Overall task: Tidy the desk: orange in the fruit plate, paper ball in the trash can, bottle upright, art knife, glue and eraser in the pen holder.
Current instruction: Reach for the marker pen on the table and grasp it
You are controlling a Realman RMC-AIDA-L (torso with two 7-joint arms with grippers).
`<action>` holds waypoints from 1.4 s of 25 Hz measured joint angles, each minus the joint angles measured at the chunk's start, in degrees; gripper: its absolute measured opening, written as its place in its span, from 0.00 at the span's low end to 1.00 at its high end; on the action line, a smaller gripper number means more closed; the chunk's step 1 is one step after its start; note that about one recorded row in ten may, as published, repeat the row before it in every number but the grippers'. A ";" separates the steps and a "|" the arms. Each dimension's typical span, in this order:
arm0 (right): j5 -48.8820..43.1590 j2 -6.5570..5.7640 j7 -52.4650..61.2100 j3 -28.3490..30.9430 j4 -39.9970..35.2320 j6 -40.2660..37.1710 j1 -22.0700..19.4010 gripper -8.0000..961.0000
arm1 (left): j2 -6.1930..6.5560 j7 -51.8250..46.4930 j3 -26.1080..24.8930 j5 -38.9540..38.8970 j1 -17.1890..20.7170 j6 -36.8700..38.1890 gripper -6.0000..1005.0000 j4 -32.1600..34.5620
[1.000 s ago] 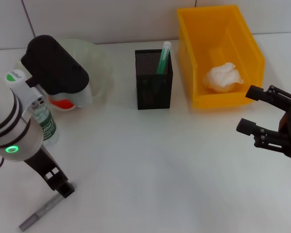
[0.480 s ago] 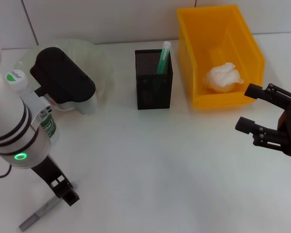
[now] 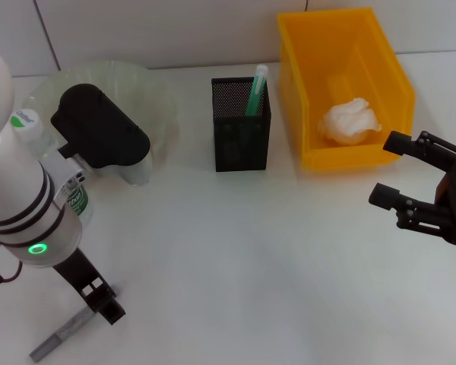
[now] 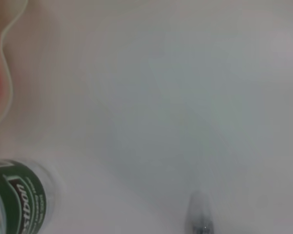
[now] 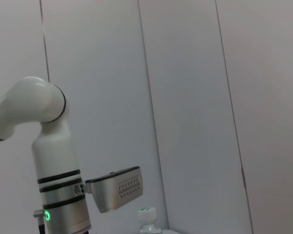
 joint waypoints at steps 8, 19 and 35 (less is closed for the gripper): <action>0.00 0.00 0.07 0.00 0.00 -0.01 0.00 0.87 | 0.08 -0.90 -0.36 -0.05 0.36 -1.18 0.81 -1.08; 0.00 0.00 0.26 0.00 0.00 -0.32 0.00 0.87 | 0.07 -2.36 -0.54 -0.04 1.25 -2.45 0.81 -1.56; 0.00 0.00 0.43 0.00 0.00 -0.73 0.00 0.87 | 0.09 -3.04 -0.24 -0.05 2.78 -3.63 0.81 -1.56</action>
